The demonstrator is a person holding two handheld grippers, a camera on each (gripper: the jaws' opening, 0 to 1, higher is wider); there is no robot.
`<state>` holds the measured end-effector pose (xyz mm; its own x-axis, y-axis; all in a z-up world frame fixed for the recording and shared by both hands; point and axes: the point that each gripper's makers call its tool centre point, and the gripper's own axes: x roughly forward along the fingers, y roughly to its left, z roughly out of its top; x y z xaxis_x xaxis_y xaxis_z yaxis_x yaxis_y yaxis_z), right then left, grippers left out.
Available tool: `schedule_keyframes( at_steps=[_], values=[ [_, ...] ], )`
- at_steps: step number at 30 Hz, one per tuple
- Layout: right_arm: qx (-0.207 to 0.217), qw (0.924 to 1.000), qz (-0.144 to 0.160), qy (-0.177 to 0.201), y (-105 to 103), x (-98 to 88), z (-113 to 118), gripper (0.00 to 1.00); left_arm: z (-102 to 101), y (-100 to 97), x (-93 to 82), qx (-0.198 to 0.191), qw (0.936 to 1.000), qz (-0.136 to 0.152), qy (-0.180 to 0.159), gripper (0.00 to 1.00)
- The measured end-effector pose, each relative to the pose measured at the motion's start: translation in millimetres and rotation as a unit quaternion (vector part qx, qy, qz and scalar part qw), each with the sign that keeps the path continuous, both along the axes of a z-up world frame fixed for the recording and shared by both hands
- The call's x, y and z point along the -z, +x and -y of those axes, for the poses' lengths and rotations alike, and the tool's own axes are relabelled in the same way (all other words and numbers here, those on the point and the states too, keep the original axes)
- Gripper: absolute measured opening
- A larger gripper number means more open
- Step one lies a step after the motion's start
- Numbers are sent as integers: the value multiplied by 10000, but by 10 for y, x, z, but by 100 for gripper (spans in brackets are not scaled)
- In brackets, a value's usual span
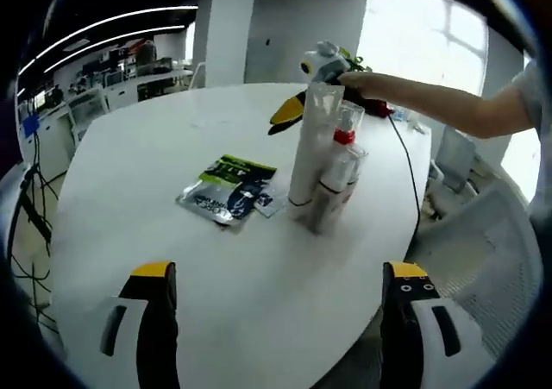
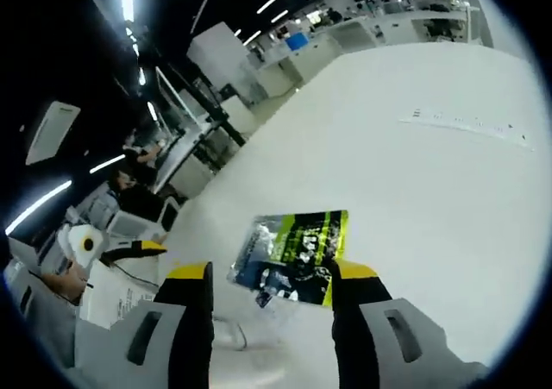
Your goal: Arrange the skincare products in the storage area until every visible bottle or jar stands upright without overlapping.
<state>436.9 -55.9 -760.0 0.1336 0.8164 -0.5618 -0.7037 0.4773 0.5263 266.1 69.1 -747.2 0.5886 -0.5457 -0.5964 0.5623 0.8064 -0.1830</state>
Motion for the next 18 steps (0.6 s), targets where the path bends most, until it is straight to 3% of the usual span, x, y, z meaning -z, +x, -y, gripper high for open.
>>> schedule_keyframes(
  at_steps=[6,9,13,18],
  values=[
    [99,9998,-166,-26,11,124,51,52,-89,363,37,-183,9995,-57,-250,84],
    [130,9997,-219,-57,9,163,74,51,-103,512,72,-229,9990,-122,-366,75],
    [231,9992,-324,-7,43,194,96,49,-81,704,187,-452,9955,-392,-729,76],
    [225,9988,-431,-42,26,267,92,48,-64,958,392,-776,9894,-630,-1055,69]
  ],
)
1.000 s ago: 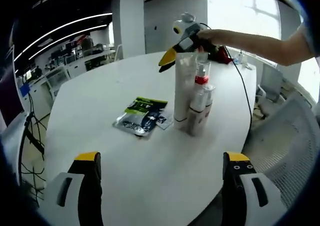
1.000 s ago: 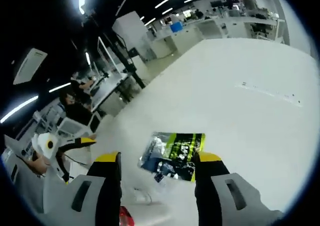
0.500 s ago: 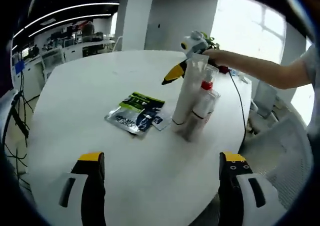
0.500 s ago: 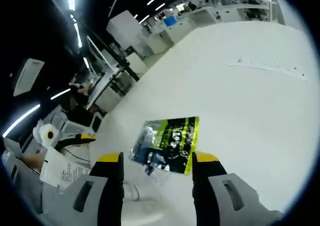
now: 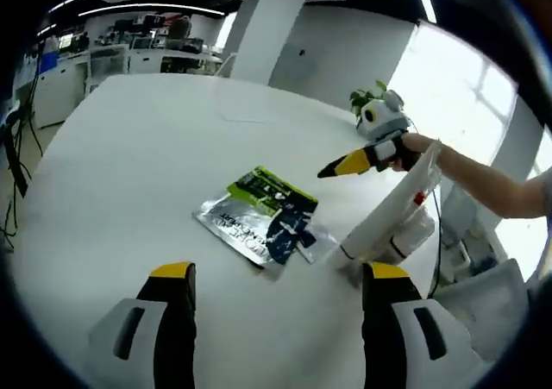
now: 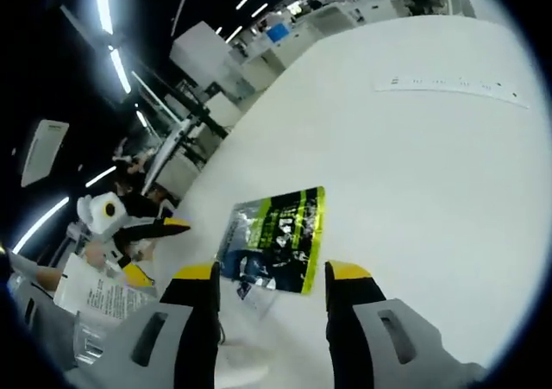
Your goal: Arrange the skincare products in the storage area until every visible bottle or jar stands upright without overlapping.
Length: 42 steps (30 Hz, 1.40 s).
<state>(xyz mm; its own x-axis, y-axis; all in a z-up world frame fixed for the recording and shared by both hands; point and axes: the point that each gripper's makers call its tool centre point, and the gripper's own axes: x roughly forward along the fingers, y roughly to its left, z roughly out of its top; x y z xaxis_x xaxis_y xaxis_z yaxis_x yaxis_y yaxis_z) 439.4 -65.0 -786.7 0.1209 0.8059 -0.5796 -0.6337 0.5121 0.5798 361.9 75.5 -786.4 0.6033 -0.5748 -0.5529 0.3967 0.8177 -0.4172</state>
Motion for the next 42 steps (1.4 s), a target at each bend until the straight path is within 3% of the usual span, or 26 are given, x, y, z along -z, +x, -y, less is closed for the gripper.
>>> schedule_keyframes(
  at_steps=[4,9,19,24,31,33,38,42],
  values=[
    [53,9999,-133,6,34,63,19,47,-3,89,100,-106,9999,-107,-58,65],
    [90,9995,-294,16,23,126,40,46,78,190,124,-359,9975,-303,-524,57],
    [48,9984,-556,77,15,214,33,47,173,325,176,-445,9961,-323,-692,44],
    [85,9981,-594,143,4,202,3,47,200,342,245,-291,9984,-208,-427,45],
    [150,9972,-705,221,2,186,-15,46,224,358,180,-248,9989,-88,-392,44],
    [155,9971,-711,222,6,188,-15,45,164,419,164,-255,9993,84,-273,45],
    [138,9967,-762,245,13,186,-26,46,113,505,284,40,9999,98,10,49],
    [107,9965,-796,240,-4,172,-44,49,166,546,265,102,9998,157,35,49]
  ],
)
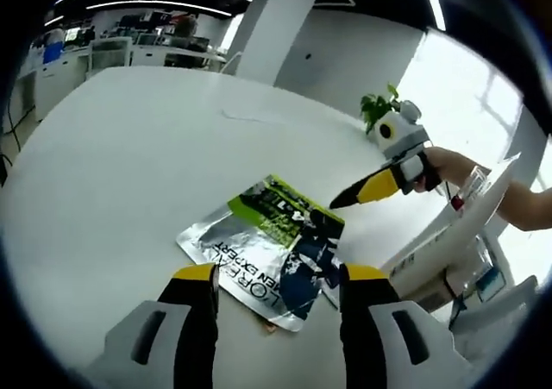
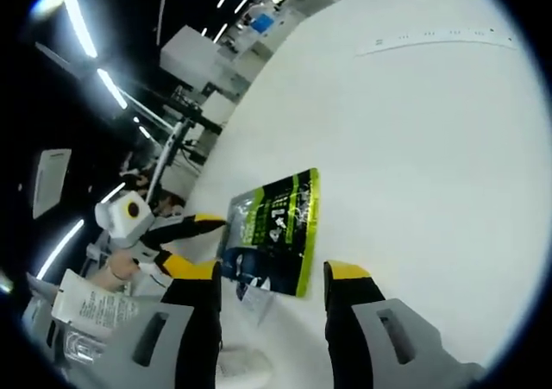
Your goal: Arrange the skincare products in the storage area until every visible bottle or jar stands upright without overlapping.
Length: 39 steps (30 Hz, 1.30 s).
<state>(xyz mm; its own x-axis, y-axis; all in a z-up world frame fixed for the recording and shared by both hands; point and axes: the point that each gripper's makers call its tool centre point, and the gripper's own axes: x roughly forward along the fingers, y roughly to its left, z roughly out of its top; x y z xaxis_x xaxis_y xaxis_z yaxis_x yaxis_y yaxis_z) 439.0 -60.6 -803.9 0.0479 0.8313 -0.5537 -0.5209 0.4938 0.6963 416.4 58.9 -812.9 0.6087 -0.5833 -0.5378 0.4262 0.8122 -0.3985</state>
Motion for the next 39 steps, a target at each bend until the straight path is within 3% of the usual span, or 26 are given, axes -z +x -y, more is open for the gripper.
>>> schedule_keyframes(
  at_steps=[5,12,22,26,31,34,36,39],
  values=[
    [102,9997,-220,66,25,16,-10,47,55,-84,80,306,9972,135,673,51],
    [199,9977,-536,373,-26,10,-90,47,94,-106,91,362,9949,139,936,50],
    [545,9906,-928,841,28,-9,-124,45,98,-87,93,369,9943,95,996,50],
    [600,9808,-1397,1222,-84,-9,-156,37,91,-73,100,327,9941,103,1027,50],
    [724,9773,-1437,1380,-52,18,-163,27,117,-73,102,363,9939,131,1036,49],
    [638,9750,-1499,1509,-82,-16,-251,26,136,-60,96,333,9948,123,954,49],
    [445,9796,-1429,1338,-129,22,-331,26,154,-61,92,334,9952,111,908,48],
    [417,9808,-1415,1273,-129,46,-431,22,157,-56,93,323,9955,120,887,48]
  ],
)
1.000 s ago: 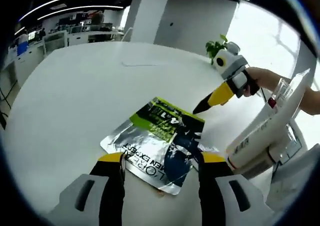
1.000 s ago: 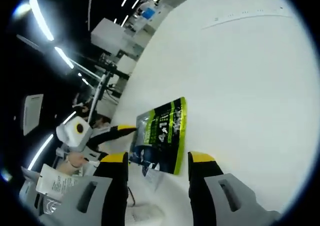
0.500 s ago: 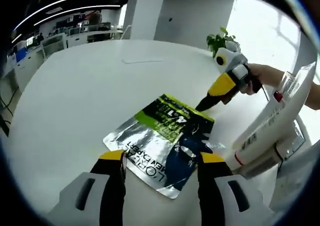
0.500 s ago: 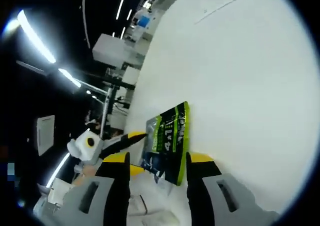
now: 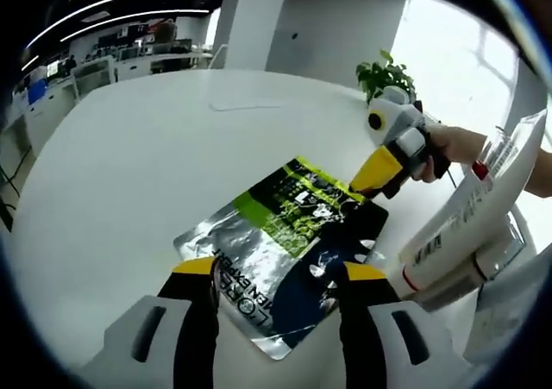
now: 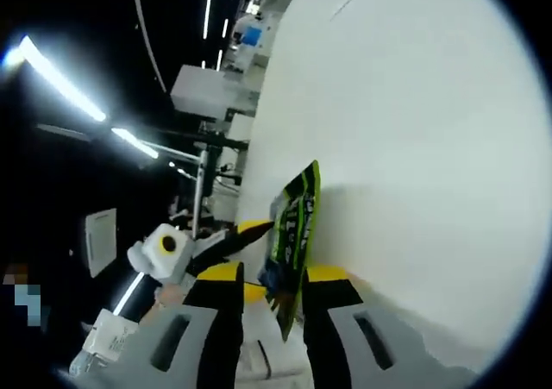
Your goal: Arrange the skincare products in the storage area until every visible bottle or jar stands upright without overlapping.
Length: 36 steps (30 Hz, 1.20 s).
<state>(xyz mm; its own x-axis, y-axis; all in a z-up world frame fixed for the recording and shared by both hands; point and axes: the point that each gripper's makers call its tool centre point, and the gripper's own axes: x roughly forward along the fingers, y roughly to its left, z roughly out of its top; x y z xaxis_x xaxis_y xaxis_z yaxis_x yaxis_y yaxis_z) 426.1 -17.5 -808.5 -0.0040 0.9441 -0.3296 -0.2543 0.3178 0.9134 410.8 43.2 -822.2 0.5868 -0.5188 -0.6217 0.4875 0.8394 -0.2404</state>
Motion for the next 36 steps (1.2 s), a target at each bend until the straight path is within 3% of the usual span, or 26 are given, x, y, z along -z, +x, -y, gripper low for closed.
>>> schedule_keyframes(
  at_steps=[6,12,16,19,23,28,36],
  values=[
    [-125,9997,-9,-189,-10,86,-183,15,-17,7,0,-26,10000,0,-32,48],
    [14,9996,-2,-266,38,111,-184,4,-52,27,-6,-83,9999,21,-87,47],
    [31,9993,70,-362,50,113,-184,2,-67,39,0,-83,9999,42,-80,47],
    [34,9992,105,-392,78,91,-187,2,-75,53,-17,-162,9995,-41,-271,49],
    [32,9990,210,-381,59,11,-207,1,-22,26,-60,-182,9993,-21,-331,56],
    [63,9984,420,-368,63,-94,-209,1,-104,6,-154,-260,9989,44,-400,60],
    [262,9964,769,-247,156,-334,-180,1,-200,-117,-370,-521,9949,-33,-861,67]
  ],
)
